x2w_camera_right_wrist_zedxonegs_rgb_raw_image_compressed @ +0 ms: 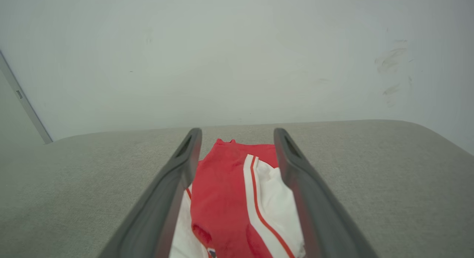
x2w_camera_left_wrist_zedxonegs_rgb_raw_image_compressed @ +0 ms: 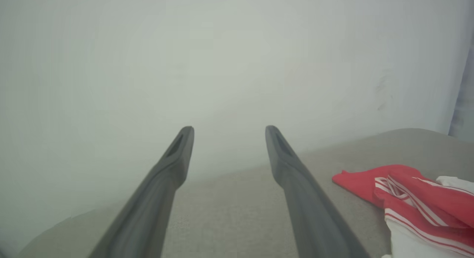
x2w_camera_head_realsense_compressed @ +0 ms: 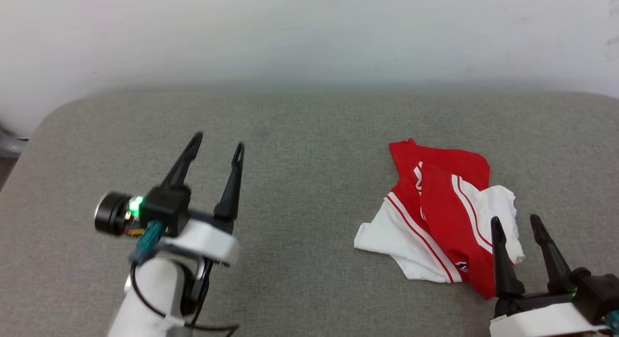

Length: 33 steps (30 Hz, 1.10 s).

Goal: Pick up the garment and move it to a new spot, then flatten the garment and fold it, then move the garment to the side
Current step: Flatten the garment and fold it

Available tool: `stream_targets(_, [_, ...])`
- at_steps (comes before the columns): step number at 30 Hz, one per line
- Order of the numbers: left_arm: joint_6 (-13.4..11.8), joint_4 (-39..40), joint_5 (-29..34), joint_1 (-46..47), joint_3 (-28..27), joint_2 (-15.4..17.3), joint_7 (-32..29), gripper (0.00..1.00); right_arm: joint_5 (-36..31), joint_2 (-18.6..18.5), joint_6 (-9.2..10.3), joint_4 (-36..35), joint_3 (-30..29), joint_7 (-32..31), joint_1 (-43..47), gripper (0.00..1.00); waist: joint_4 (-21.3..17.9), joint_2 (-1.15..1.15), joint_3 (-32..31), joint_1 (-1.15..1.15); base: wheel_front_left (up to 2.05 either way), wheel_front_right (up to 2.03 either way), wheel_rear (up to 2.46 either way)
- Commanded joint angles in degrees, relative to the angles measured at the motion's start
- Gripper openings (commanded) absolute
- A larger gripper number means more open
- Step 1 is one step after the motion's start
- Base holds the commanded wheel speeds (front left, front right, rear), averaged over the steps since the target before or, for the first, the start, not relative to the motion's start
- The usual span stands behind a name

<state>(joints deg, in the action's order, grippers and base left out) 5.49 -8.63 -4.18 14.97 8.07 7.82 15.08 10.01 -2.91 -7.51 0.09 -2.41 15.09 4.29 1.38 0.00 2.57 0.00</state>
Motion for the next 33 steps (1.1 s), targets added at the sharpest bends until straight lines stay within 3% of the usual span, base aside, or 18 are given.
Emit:
stream_targets(1, [0.88, -1.61, -0.43, 4.03, 1.69, 0.54, 0.13, 1.00, -0.39, 0.05, 0.04, -0.35, 0.31, 0.12, -1.25, 1.00, -1.15, 0.00, 1.54, 0.00, 0.00, 0.00, 0.00])
stream_targets(7, [1.88, -5.32, -2.65, 14.26, 7.68, 2.48, -1.25, 1.00, -0.39, 0.05, 0.04, -1.07, 0.52, 0.12, -3.03, 1.00, -2.83, 0.00, 4.14, 0.00, 0.00, 0.00, 0.00])
stream_targets(14, [1.90, -8.20, -13.17, 27.90, 23.30, 7.18, -8.63, 1.00, -0.16, 0.06, 0.04, -1.36, 0.41, 0.12, -4.82, 1.00, -4.82, 0.00, 6.76, 0.00, 0.00, 0.00, 0.00])
stream_targets(25, [1.92, -9.27, -33.10, 42.00, 47.11, 12.40, -31.20, 1.00, 0.51, 0.06, 0.03, -1.80, 0.59, 0.12, -7.00, 1.00, -8.03, 0.00, 10.02, 0.00, 0.00, 0.00, 0.00])
stream_targets(33, [1.92, -8.23, -42.67, 47.39, 60.40, 15.67, -46.22, 1.00, 1.29, 0.05, 0.04, -2.17, 0.79, 0.12, -8.37, 1.00, -10.04, 0.00, 13.36, 0.00, 0.00, 0.00, 0.00])
